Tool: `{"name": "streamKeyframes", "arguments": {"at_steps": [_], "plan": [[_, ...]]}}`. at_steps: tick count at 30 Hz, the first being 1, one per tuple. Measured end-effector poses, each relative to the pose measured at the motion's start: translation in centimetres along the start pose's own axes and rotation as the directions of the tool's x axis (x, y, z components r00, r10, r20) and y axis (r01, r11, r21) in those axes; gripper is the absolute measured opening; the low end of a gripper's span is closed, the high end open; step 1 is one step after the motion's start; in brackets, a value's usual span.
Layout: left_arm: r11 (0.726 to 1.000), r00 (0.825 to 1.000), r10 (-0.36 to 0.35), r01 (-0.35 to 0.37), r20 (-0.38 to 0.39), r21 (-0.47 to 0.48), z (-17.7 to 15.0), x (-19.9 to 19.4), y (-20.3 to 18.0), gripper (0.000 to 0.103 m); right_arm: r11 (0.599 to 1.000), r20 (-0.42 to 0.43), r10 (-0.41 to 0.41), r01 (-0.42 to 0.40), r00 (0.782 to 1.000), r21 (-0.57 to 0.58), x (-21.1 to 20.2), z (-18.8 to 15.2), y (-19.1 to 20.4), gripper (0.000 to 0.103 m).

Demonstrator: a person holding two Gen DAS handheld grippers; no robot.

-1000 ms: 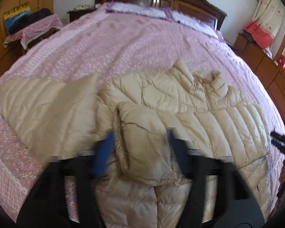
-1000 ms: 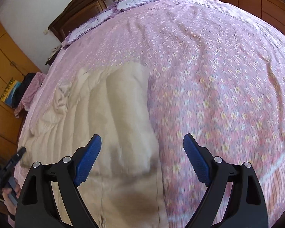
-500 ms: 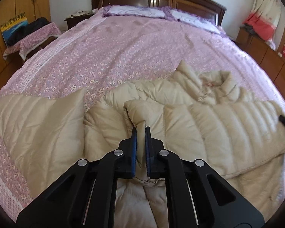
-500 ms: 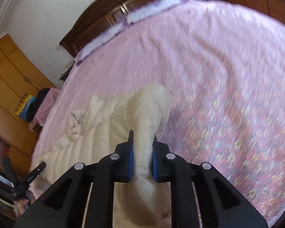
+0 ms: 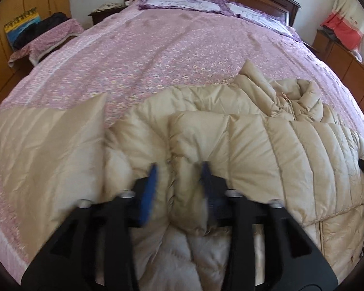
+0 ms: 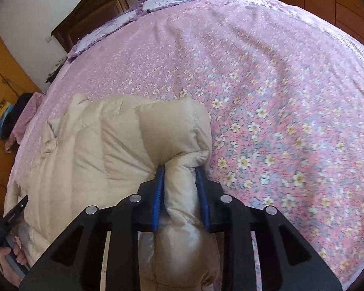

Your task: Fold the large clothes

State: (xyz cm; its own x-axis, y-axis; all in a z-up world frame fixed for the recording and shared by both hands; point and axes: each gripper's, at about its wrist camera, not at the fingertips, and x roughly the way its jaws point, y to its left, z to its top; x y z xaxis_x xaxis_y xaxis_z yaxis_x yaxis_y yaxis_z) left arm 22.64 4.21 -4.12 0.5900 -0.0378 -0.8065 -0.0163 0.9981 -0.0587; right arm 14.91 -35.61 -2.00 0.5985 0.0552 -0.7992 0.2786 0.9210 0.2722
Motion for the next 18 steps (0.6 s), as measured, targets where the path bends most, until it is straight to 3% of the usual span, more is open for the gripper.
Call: {"name": "streamKeyframes", "arguments": {"at_steps": [1, 3, 4, 8, 13, 18], "plan": [[1.0, 1.0, -0.008, 0.008, 0.004, -0.003, 0.0, -0.5, 0.1, 0.061, 1.0, 0.017, 0.002, -0.002, 1.0, -0.002, -0.8, -0.3, 0.0, 0.047], [0.999, 0.999, -0.043, 0.042, 0.017, 0.002, -0.4, -2.3, 0.5, 0.067, 1.0, 0.051, 0.024, -0.023, 0.998, -0.012, -2.6, -0.7, 0.1, 0.063], [0.999, 0.999, -0.043, 0.043, 0.023, 0.007, -0.6, -3.0, 0.6, 0.071, 0.999, 0.063, 0.032, -0.031, 0.997, -0.022, -3.5, -1.0, 0.1, 0.064], [0.999, 0.998, -0.044, 0.044, 0.036, 0.002, -1.1, -5.4, 1.7, 0.071, 0.998, 0.07, 0.042, -0.038, 0.997, -0.054, -6.8, -2.6, 0.6, 0.067], [0.996, 1.0, -0.016, 0.018, 0.025, -0.093, -2.2, -7.5, 5.0, 0.071, 0.995, 0.016, 0.063, -0.062, 0.998, -0.078, -9.1, -5.6, 2.5, 0.073], [0.983, 0.999, 0.012, -0.006, 0.029, -0.184, -3.7, -8.6, 9.2, 0.072, 0.992, 0.014, 0.087, -0.085, 0.996, -0.092, -10.3, -8.4, 5.3, 0.074]]}}
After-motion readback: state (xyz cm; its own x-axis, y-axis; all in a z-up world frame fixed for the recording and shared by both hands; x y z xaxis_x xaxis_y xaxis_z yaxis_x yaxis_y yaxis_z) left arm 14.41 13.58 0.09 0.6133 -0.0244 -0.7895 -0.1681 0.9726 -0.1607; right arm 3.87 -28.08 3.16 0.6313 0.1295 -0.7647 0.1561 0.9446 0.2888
